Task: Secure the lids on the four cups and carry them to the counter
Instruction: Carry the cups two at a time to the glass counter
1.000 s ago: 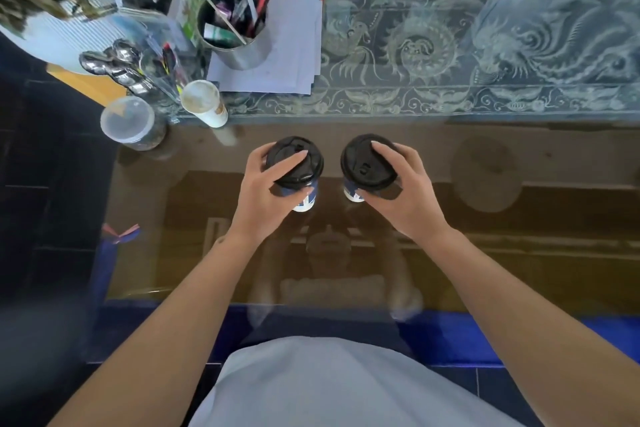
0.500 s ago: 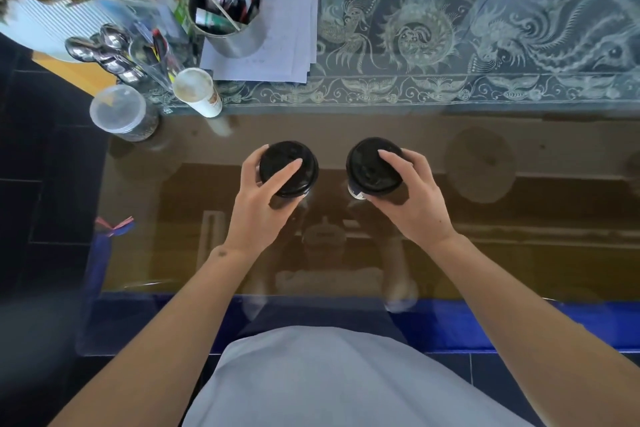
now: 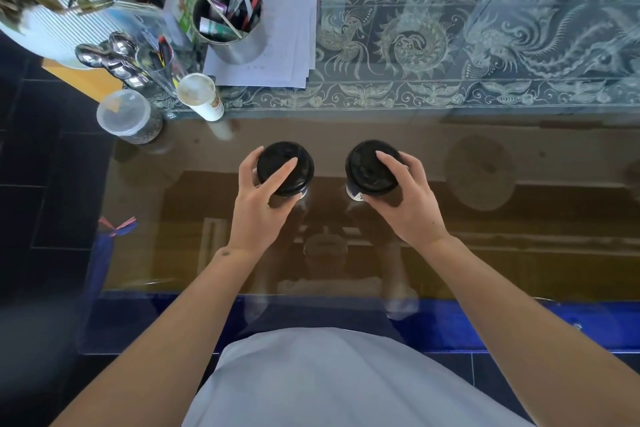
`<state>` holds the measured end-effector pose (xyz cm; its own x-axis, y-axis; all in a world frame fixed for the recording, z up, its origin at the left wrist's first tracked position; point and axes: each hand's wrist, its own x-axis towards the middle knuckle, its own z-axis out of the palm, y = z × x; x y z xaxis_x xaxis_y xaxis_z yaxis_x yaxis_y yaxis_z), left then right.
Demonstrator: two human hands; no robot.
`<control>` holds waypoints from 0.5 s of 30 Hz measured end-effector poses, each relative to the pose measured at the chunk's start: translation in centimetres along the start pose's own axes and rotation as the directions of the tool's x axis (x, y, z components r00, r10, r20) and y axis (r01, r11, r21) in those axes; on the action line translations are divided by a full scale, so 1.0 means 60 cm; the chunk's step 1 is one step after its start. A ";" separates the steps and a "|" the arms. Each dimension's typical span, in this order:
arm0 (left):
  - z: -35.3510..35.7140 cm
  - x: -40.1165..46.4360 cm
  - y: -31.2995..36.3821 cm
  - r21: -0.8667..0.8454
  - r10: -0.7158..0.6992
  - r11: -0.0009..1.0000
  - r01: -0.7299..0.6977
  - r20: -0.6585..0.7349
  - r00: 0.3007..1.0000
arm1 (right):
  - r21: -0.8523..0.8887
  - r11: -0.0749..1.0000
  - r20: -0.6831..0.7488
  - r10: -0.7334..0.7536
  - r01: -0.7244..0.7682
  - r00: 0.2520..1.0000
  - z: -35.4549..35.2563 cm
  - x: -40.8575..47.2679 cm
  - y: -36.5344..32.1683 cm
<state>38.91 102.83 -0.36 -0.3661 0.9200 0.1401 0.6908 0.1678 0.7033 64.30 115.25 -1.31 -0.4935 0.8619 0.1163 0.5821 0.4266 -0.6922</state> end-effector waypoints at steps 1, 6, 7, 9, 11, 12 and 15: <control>0.000 -0.001 0.000 -0.002 -0.003 1.000 0.003 -0.002 1.000 | 0.003 1.000 -0.002 -0.001 0.001 1.000 -0.001 0.000 -0.001; 0.000 -0.004 0.000 -0.003 -0.024 1.000 0.024 -0.017 1.000 | 0.014 1.000 0.001 0.000 0.000 1.000 -0.005 0.003 -0.009; -0.001 -0.005 0.001 -0.002 -0.029 1.000 0.029 -0.014 0.999 | 0.015 1.000 0.003 -0.005 0.005 1.000 -0.007 0.003 -0.009; -0.004 -0.008 0.004 -0.003 -0.034 0.999 0.034 0.006 0.999 | 0.017 1.000 0.009 -0.017 0.017 1.000 -0.010 0.003 -0.010; -0.007 -0.009 0.006 0.000 -0.037 0.999 0.037 0.034 0.999 | 0.018 1.000 0.019 -0.022 0.021 1.000 -0.012 0.002 -0.011; -0.009 -0.009 0.007 0.008 -0.040 0.999 0.040 0.044 0.998 | 0.019 1.000 0.023 -0.019 0.019 1.000 -0.013 0.002 -0.012; -0.019 -0.012 0.014 0.045 -0.039 0.998 0.037 0.056 0.998 | 0.023 1.000 0.022 -0.013 0.013 1.000 -0.020 -0.002 -0.019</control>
<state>39.03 101.91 0.95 -0.3578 0.9309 0.0734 0.7043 0.2174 0.6758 64.50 114.99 0.33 -0.5152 0.8500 0.1095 0.5609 0.4311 -0.7068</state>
